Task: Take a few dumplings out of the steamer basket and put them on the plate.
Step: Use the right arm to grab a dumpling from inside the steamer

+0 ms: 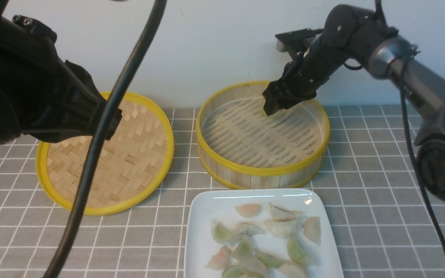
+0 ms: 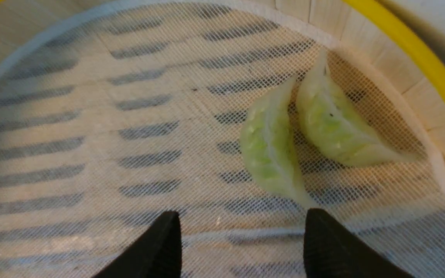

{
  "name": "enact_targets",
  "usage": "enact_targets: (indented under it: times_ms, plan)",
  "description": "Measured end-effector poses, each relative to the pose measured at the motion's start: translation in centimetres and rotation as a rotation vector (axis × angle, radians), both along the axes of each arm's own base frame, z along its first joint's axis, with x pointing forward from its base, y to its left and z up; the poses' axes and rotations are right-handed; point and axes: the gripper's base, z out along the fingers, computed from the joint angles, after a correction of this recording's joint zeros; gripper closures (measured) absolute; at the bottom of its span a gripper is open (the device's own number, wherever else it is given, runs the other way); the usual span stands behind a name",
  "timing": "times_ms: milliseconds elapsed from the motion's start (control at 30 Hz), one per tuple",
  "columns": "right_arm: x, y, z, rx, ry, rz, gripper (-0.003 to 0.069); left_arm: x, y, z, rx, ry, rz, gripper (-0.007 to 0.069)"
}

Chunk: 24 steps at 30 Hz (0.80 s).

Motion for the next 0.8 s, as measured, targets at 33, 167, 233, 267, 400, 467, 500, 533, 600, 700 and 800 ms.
enact_targets:
  times_ms: [33,167,233,267,400,467,500,533,600,700,800]
  plan:
    - [0.2,0.0,-0.4,-0.001,-0.006,-0.004,0.0260,0.0,0.0,0.0,0.003,-0.002,0.002,0.0629]
    - [0.9,0.0,-1.3,-0.002,-0.052,-0.024,0.0257,0.1,0.1,0.0,0.010,-0.006,0.006,0.0629]
    - [1.2,0.1,-1.5,0.007,-0.081,-0.036,0.0257,0.1,0.1,0.0,0.011,-0.007,0.006,0.0629]
    - [1.4,0.1,-1.8,0.014,-0.094,-0.043,0.0257,0.1,0.1,0.0,0.011,-0.007,0.007,0.0629]
    - [1.6,0.3,-2.3,0.037,-0.093,-0.050,0.0257,0.1,0.1,0.0,0.012,-0.007,0.007,0.0629]
    - [1.7,0.4,-2.4,0.047,-0.094,-0.050,0.0263,0.1,0.1,0.0,0.012,-0.007,0.007,0.0629]
    - [1.7,0.4,-2.4,0.053,-0.094,-0.051,0.0268,0.1,0.1,0.0,0.012,-0.007,0.007,0.0629]
    - [1.7,0.5,-2.5,0.057,-0.093,-0.051,0.0278,0.1,0.1,0.0,0.012,-0.007,0.007,0.0629]
    - [1.5,0.7,-2.7,0.053,-0.077,-0.042,0.0307,0.1,0.1,0.0,0.012,-0.007,0.007,0.0629]
    - [1.2,1.4,-3.2,0.045,-0.060,-0.022,0.0337,0.1,0.1,0.0,0.012,-0.007,0.007,0.0629]
    - [1.0,2.3,-3.4,0.026,-0.070,-0.004,0.0358,0.1,0.1,0.0,0.012,-0.007,0.007,0.0629]
